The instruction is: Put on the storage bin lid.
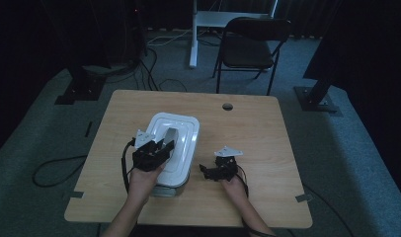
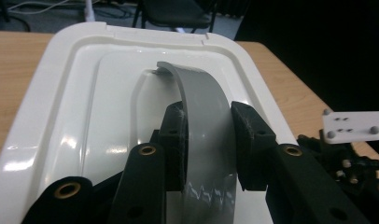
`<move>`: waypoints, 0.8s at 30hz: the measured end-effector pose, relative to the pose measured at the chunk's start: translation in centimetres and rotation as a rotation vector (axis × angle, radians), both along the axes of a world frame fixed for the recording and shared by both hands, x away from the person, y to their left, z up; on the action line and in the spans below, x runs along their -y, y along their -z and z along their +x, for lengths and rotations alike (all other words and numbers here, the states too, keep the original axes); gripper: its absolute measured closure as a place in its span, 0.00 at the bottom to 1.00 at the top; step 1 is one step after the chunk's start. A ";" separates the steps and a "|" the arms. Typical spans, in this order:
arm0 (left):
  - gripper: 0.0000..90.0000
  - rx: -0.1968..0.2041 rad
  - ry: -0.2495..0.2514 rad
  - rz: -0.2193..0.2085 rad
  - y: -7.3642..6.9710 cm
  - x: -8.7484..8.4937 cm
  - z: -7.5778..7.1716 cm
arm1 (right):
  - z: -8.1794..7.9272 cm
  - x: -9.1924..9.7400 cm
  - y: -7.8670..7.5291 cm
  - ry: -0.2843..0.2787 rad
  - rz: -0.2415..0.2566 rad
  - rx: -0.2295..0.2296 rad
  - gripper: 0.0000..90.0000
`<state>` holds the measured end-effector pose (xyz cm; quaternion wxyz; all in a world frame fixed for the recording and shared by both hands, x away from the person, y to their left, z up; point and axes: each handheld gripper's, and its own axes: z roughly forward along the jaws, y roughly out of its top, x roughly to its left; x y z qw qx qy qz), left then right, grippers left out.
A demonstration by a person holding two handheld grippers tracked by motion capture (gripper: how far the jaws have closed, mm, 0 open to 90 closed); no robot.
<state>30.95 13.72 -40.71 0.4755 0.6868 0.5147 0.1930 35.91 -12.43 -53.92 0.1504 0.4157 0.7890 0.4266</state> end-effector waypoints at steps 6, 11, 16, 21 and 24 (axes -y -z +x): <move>0.76 -0.013 -0.022 0.022 0.1 0.4 -0.3 | 0.1 0.2 0.1 0.000 0.006 -0.003 0.13; 0.76 -0.040 -0.054 0.024 0.7 0.5 -0.5 | 0.1 0.1 0.1 0.001 0.007 -0.007 0.13; 0.76 -0.051 -0.066 0.031 0.7 0.6 -0.3 | 0.2 0.2 0.1 0.002 0.010 -0.008 0.13; 0.75 -0.107 -0.033 0.087 0.8 0.9 0.3 | 0.2 0.2 0.2 0.003 0.016 -0.012 0.13; 0.72 -0.136 -0.036 0.065 0.9 0.7 0.5 | 0.2 0.3 0.2 0.002 0.016 -0.014 0.13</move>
